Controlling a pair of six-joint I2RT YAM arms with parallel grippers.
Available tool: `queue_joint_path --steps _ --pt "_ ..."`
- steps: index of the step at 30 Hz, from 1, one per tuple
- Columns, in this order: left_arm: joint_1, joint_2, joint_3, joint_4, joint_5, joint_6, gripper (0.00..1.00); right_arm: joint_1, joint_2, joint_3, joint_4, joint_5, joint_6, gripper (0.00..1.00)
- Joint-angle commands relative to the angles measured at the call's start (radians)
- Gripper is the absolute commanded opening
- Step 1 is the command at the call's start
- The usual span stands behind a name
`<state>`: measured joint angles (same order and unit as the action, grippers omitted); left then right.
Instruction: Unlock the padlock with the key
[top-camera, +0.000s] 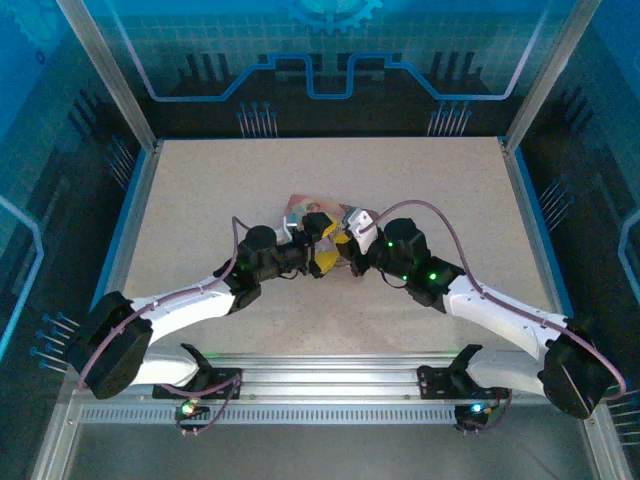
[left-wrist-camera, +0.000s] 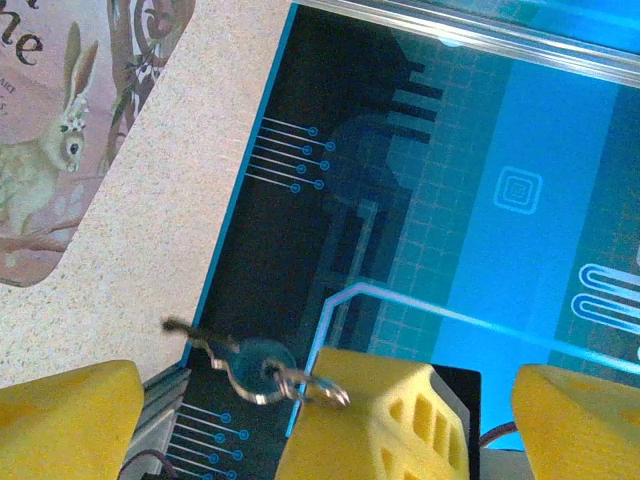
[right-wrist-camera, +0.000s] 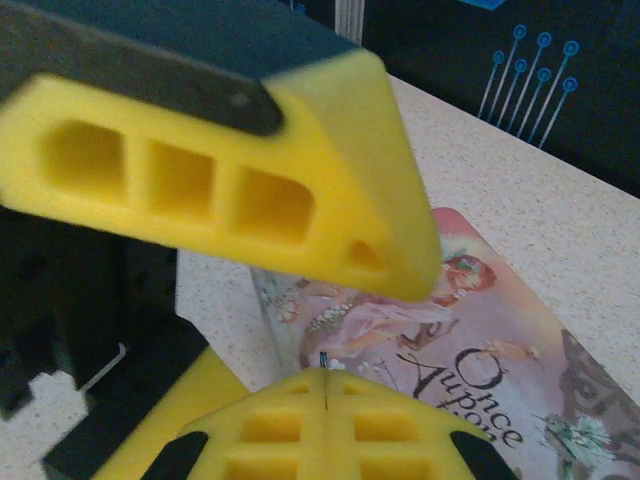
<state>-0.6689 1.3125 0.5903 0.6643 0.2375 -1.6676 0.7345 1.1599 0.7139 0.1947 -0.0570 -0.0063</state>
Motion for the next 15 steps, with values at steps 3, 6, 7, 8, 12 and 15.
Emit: queue_joint_path --steps 3,6,7,8,12,15 --pt "-0.006 0.011 -0.031 0.084 -0.041 -0.03 0.93 0.022 -0.01 0.019 0.021 -0.033 0.026 0.0" --pt "-0.006 0.011 -0.04 0.098 -0.052 -0.039 0.91 0.026 -0.028 0.001 0.013 -0.037 0.033 0.0" --pt "-0.006 0.011 -0.042 0.101 -0.054 -0.04 0.9 0.026 -0.036 -0.005 0.01 -0.038 0.034 0.0" --pt "-0.005 0.012 -0.043 0.105 -0.055 -0.041 0.89 0.027 -0.041 -0.012 0.009 -0.04 0.037 0.0" --pt "-0.006 0.011 -0.044 0.112 -0.058 -0.047 0.87 0.029 -0.063 -0.025 -0.005 -0.055 0.04 0.0" --pt "-0.006 0.013 -0.043 0.117 -0.059 -0.05 0.86 0.029 -0.065 -0.026 -0.016 -0.061 0.039 0.0"
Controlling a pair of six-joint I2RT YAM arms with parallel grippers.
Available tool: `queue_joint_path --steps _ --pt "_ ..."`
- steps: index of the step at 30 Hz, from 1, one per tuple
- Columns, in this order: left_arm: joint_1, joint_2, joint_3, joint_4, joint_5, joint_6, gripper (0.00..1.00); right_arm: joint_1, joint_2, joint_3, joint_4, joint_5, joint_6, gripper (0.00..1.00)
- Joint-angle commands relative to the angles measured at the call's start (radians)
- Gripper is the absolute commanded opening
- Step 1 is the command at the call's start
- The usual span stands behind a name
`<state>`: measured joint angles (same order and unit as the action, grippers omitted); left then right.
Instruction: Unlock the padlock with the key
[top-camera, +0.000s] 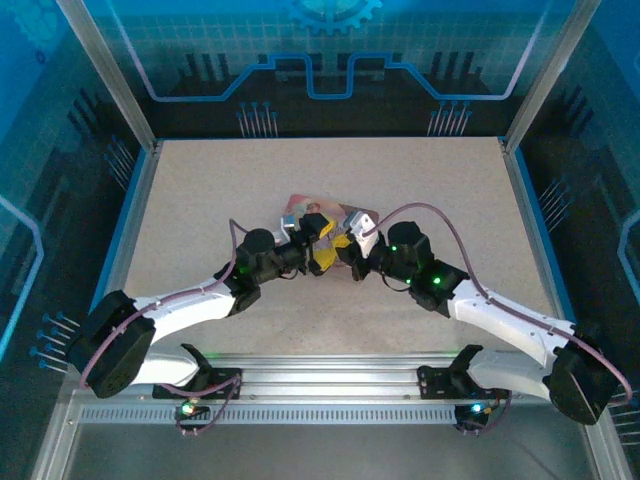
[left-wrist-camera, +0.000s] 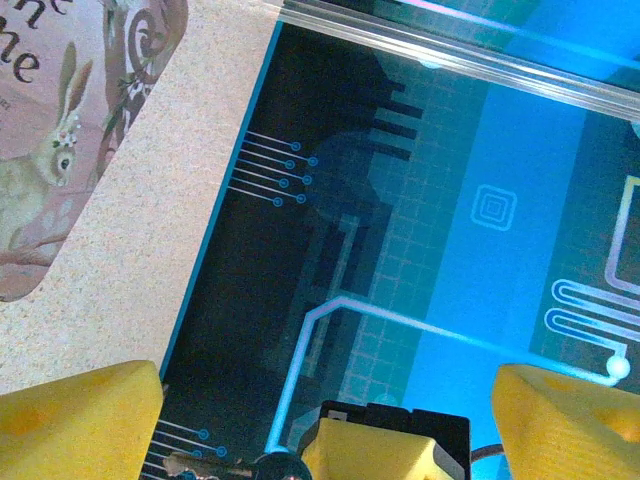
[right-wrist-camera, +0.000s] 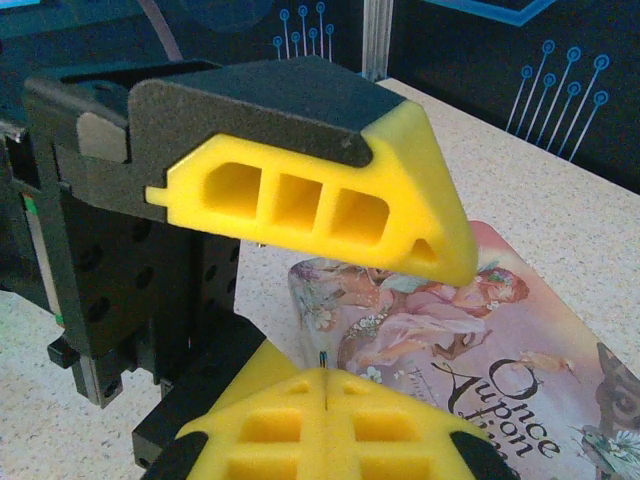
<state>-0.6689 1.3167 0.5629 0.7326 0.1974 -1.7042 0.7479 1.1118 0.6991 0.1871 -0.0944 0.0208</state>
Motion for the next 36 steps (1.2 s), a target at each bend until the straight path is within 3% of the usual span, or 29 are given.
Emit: queue_joint_path --steps 1,20,27,36 --pt "-0.006 0.009 -0.015 0.05 -0.018 -0.014 0.86 0.016 -0.017 -0.011 -0.008 -0.027 0.014 0.0" --pt "-0.006 -0.008 -0.026 0.036 -0.041 -0.01 0.7 0.022 -0.053 -0.058 -0.018 -0.018 0.036 0.0" --pt "-0.005 -0.008 -0.027 0.034 -0.043 -0.008 0.6 0.022 -0.056 -0.064 -0.012 -0.016 0.042 0.0" --pt "-0.006 -0.007 -0.032 0.03 -0.043 -0.006 0.39 0.022 -0.058 -0.066 -0.002 -0.008 0.053 0.0"
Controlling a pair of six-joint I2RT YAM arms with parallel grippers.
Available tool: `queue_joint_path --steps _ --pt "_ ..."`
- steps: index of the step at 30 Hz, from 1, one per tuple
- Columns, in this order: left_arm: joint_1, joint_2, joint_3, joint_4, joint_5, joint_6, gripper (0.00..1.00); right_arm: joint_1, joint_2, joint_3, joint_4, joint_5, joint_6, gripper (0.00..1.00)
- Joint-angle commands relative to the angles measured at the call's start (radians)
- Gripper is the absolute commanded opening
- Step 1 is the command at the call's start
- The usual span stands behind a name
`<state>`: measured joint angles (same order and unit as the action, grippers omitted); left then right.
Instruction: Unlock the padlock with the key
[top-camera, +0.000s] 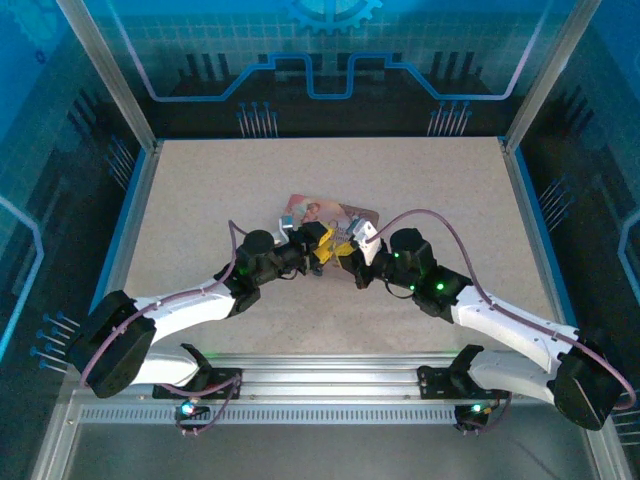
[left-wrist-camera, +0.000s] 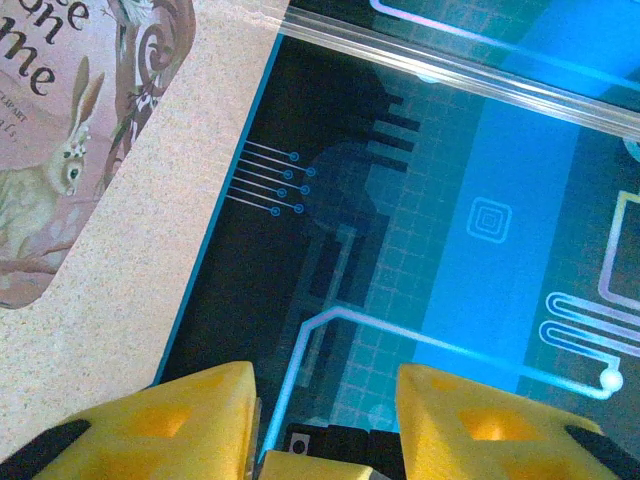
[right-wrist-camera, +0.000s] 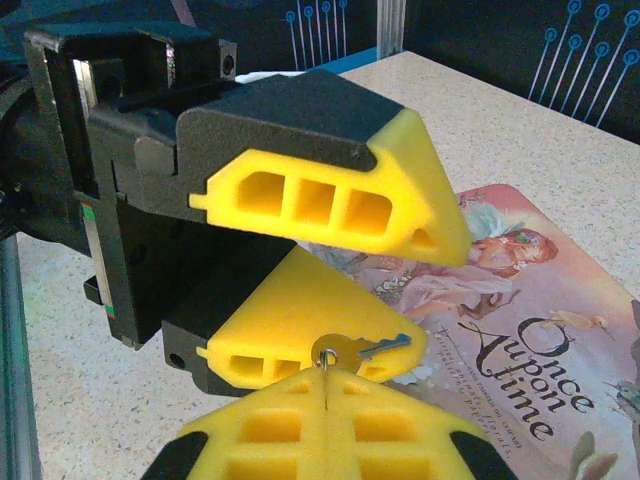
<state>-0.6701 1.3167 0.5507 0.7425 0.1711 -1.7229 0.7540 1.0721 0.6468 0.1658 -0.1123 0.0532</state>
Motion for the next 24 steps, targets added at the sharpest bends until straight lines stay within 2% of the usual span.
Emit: queue_joint_path --steps 1,7,16,19,21,24 --pt "-0.005 -0.007 -0.02 0.021 -0.016 0.014 0.37 0.016 -0.018 -0.013 0.021 0.011 0.022 0.0" --pt "-0.007 -0.003 -0.021 0.02 -0.016 0.017 0.25 0.016 -0.015 -0.012 0.032 0.023 0.032 0.0" --pt "-0.009 0.001 -0.022 0.022 -0.012 0.032 0.03 0.012 -0.018 -0.008 0.048 0.032 0.047 0.0" --pt "-0.008 0.001 -0.026 0.02 -0.013 0.036 0.05 0.004 -0.02 0.001 0.038 0.027 0.059 0.0" --pt "-0.009 -0.002 -0.032 0.008 -0.017 0.038 0.18 -0.005 -0.021 0.021 0.006 0.019 0.059 0.0" --pt "-0.009 -0.008 -0.048 0.0 -0.033 0.025 0.28 -0.021 -0.023 0.038 -0.025 0.001 0.036 0.0"
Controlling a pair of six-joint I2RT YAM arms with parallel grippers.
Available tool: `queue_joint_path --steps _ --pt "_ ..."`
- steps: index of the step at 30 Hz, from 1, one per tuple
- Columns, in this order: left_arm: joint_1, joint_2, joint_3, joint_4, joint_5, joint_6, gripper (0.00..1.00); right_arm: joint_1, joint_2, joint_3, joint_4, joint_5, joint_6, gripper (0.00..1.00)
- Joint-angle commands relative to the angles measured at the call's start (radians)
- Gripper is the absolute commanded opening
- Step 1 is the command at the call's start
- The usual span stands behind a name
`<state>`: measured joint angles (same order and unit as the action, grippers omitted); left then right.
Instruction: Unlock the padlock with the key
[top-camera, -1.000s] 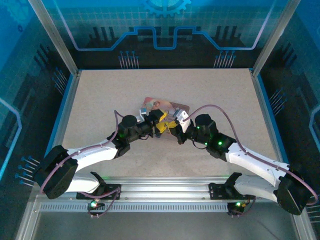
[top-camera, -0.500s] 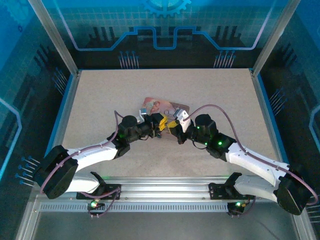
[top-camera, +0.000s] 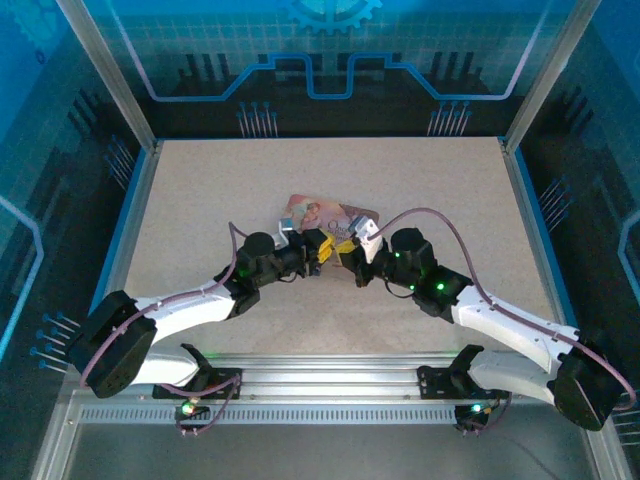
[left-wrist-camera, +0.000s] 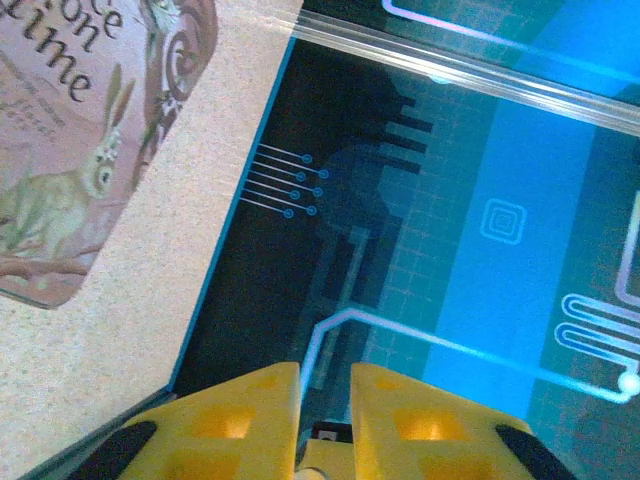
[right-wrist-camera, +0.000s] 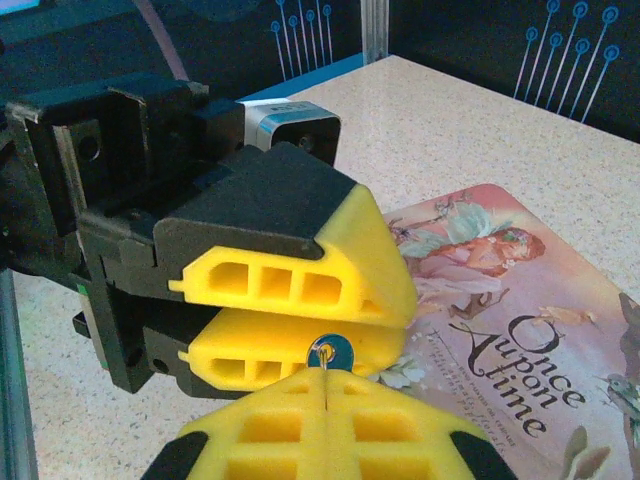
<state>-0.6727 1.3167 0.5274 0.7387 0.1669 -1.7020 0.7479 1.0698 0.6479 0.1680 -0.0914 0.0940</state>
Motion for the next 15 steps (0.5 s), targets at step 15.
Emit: queue_joint_path --steps 15 --pt "-0.005 -0.126 -0.064 -0.138 -0.1 -0.078 0.69 -0.073 0.106 0.208 -0.231 -0.094 -0.123 0.0"
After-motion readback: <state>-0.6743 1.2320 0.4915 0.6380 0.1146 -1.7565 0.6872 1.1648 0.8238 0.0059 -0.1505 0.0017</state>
